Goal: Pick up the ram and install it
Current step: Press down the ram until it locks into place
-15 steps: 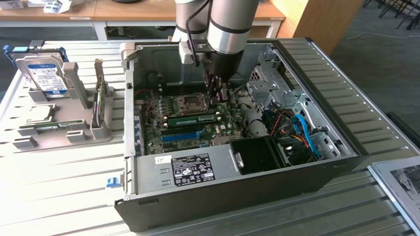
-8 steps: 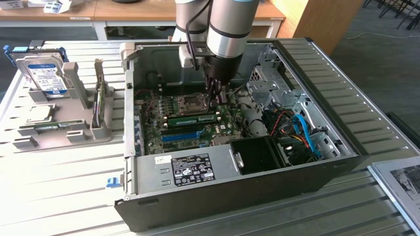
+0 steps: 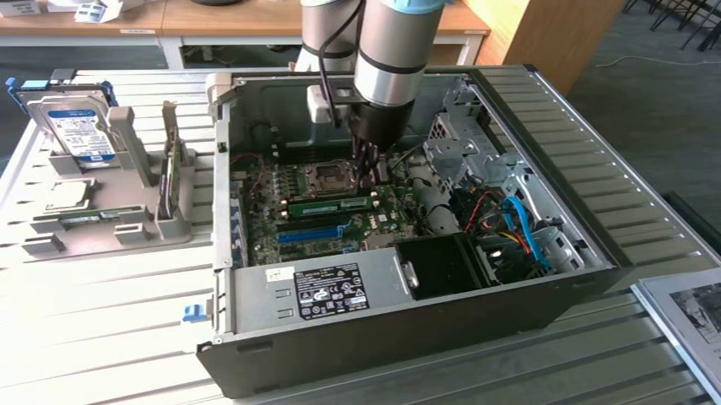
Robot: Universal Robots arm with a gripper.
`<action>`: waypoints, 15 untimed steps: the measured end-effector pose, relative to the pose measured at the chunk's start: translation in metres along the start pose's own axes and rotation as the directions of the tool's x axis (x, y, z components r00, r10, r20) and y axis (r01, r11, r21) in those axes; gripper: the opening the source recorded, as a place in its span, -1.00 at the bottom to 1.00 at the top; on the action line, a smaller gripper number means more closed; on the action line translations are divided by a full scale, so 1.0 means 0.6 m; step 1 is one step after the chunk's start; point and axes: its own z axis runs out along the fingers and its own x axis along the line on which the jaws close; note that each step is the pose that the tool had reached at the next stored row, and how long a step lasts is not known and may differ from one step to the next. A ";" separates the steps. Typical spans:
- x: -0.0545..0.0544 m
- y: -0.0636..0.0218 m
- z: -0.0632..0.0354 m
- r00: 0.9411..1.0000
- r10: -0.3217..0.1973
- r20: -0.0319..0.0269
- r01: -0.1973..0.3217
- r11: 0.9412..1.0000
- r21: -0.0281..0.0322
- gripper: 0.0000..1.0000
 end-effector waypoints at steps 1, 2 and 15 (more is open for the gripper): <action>0.000 0.000 0.000 1.000 0.000 0.000 0.000 1.000 0.000 -0.80; 0.000 0.000 0.000 1.000 0.000 0.000 0.000 1.000 0.000 -0.80; 0.000 -0.020 0.000 1.000 0.000 0.000 0.000 1.000 0.000 -0.80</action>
